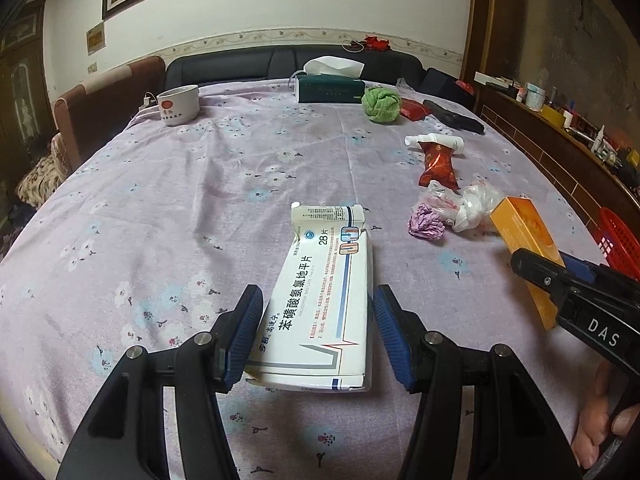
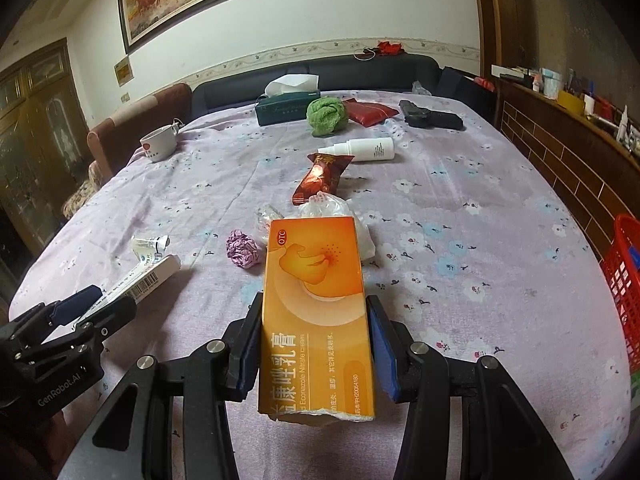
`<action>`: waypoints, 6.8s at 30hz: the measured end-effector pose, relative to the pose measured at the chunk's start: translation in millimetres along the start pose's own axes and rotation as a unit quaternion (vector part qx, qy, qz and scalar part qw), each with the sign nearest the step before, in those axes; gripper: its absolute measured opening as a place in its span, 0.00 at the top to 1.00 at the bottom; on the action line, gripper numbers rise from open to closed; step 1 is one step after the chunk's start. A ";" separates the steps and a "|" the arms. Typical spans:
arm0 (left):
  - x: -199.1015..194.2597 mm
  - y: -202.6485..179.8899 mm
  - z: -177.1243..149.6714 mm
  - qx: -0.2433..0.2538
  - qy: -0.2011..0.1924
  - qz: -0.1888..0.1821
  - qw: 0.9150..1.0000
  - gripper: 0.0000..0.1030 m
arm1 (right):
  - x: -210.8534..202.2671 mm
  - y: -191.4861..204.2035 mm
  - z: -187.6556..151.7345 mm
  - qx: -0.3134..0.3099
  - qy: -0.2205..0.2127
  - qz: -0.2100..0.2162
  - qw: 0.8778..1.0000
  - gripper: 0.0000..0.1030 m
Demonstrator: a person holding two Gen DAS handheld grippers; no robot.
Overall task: Collect trash
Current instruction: 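Hold the white box in left tool while right holds the orange box, then carry both boxes over the red wastebasket and open both tools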
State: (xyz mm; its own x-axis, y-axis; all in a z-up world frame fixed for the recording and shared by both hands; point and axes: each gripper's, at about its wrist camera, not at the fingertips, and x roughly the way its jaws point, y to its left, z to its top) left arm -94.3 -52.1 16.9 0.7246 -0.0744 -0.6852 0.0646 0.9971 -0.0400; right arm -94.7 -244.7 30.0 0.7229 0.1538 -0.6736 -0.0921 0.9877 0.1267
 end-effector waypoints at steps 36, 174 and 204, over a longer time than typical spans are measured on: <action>-1.2 -2.9 0.2 0.007 -0.002 0.002 1.000 0.45 | -1.5 -1.5 -1.1 0.002 -0.004 0.001 1.000 0.50; 19.6 -15.8 0.6 0.039 0.094 -0.002 0.995 0.48 | -82.5 -58.0 -22.3 0.077 -0.020 -0.007 0.997 0.50; -49.4 -278.4 73.6 0.184 0.027 -0.280 0.942 0.50 | -167.5 -218.0 -6.7 0.188 -0.093 -0.118 0.971 0.50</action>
State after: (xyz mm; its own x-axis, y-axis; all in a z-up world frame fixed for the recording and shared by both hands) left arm -97.6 -327.2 115.3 0.4707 -0.5765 -0.6679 0.6670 0.7280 -0.1584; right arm -200.2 -485.6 110.4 0.8077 -0.1186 -0.5776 0.3225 0.9089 0.2644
